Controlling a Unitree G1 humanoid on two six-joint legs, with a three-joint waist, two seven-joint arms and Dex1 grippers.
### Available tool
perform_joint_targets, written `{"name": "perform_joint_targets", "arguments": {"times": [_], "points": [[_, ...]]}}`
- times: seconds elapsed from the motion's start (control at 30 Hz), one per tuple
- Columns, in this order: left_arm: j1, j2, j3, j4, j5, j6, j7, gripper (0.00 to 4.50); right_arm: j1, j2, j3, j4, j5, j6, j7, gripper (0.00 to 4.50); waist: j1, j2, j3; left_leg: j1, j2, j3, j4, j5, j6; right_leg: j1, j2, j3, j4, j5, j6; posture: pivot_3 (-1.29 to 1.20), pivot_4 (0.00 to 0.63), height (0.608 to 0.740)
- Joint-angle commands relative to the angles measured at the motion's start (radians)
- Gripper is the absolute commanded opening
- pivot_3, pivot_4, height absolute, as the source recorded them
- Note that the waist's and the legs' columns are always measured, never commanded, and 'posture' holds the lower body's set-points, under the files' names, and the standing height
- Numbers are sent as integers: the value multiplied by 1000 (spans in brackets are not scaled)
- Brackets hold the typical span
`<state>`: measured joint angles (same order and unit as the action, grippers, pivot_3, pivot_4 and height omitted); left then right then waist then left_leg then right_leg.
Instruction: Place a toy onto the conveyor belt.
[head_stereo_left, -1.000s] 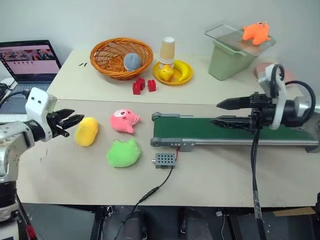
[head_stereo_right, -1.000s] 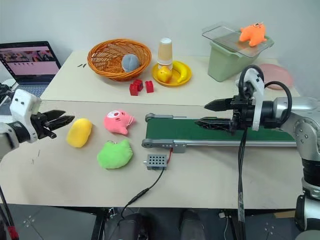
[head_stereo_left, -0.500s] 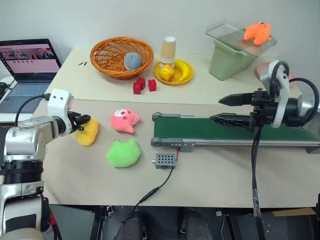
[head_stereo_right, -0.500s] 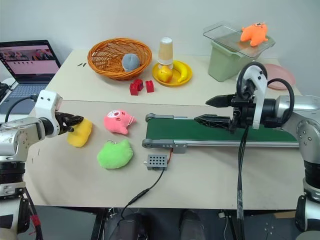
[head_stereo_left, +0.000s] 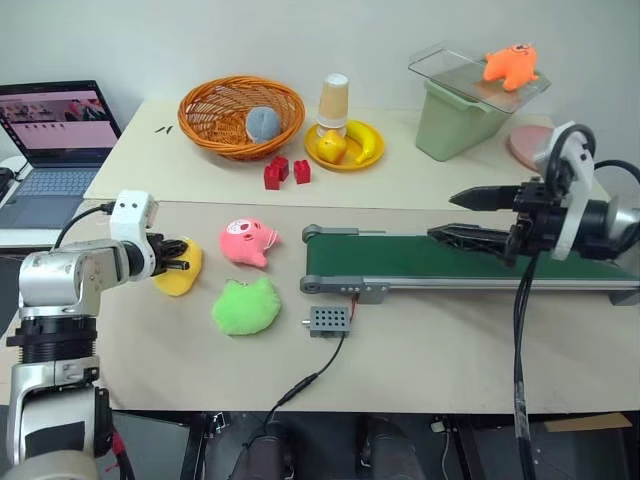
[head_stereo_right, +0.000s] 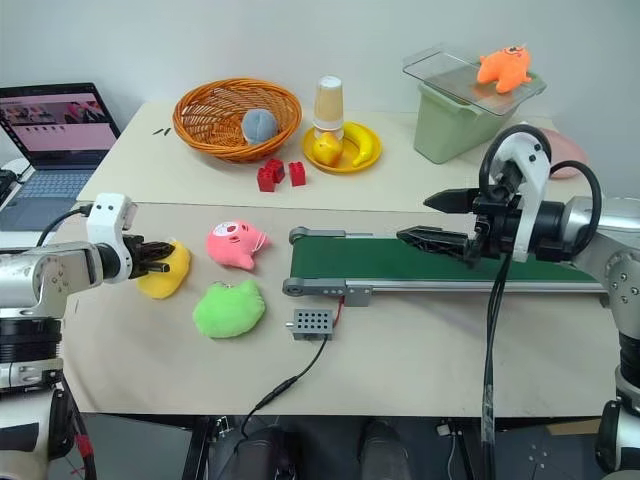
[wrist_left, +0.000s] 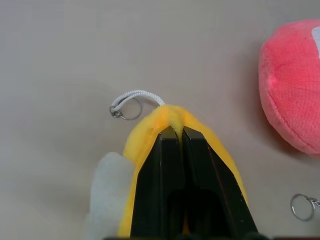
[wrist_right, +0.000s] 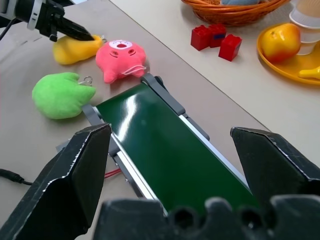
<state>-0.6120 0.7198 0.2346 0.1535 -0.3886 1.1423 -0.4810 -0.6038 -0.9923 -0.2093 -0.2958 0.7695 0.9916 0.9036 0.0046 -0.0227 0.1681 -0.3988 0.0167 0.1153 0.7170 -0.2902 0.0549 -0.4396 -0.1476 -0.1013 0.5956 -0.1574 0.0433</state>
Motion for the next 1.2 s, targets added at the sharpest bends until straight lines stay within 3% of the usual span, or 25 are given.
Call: {"name": "perform_joint_targets", "arguments": {"times": [0.03,0.67,0.83,1.03,1.2], "points": [[28,-12,10,-8,-1,37,20,101,-25,-5,-23,-24,5,-13,-16,4500,0,0,0,0,0,0,0,0,0,0,0,0,0,0,0,0,150,734],[-238,-31,42,-90,-4,77,124,101,-22,-5,-20,4,-11,-43,-8,4500,7,0,0,-2,-1,0,0,0,0,0,0,-1,-1,0,0,0,150,734],[-306,-58,57,-115,-29,108,138,1821,-24,-5,-20,7,-11,-46,-9,4500,6,-1,0,-2,-1,0,1,0,0,0,0,-1,-1,0,0,0,150,734],[-432,-163,120,-167,-131,201,142,1821,-10,-1,-23,1,-1,-39,-4,4500,10,-1,0,-3,-1,-2,3,0,0,0,0,-2,-1,0,0,0,150,734],[-434,-154,104,-175,-135,223,148,1821,9,0,-36,-12,7,-34,-15,4500,1,-1,1,-1,-1,-1,1,1,-1,0,0,-1,0,0,1,0,150,734]]}}
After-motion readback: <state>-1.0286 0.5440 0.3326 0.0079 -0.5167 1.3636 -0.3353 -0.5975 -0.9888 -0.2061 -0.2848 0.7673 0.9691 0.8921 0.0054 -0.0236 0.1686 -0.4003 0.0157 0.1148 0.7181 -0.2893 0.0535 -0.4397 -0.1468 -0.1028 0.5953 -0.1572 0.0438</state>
